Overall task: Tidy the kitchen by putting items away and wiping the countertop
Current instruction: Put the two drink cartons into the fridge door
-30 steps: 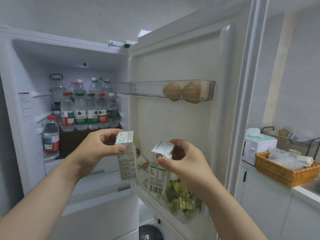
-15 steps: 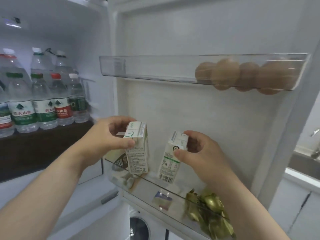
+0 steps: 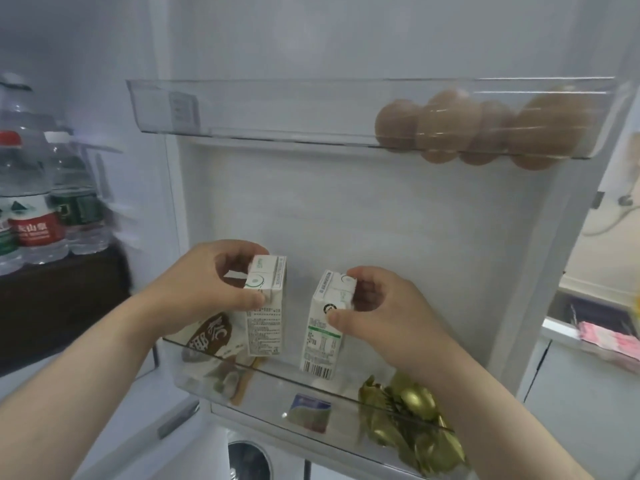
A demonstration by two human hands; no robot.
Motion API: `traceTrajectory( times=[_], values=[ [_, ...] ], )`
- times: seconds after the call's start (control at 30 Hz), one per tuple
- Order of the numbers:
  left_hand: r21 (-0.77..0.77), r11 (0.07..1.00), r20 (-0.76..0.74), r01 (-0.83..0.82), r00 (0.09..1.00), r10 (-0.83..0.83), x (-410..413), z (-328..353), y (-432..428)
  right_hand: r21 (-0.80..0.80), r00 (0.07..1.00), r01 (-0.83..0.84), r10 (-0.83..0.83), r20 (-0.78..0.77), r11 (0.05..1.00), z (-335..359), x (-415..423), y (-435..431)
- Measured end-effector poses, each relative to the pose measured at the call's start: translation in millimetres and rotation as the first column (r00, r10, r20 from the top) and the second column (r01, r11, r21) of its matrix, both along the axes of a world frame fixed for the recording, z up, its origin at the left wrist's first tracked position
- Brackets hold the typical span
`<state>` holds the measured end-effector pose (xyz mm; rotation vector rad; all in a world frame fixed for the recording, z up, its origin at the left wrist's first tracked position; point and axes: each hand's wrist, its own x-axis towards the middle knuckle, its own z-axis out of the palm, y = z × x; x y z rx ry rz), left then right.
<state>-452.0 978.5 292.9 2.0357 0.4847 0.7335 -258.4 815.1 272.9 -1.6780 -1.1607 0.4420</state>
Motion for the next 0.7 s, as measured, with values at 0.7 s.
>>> traceTrajectory(
  times=[0.7],
  values=[
    [0.148, 0.940, -0.287, 0.308, 0.923, -0.257, 6.9, -34.4, 58.2, -0.197, 0.998, 0.066, -0.063, 0.021, 0.978, -21.8, -29.6, 40.1]
  ],
)
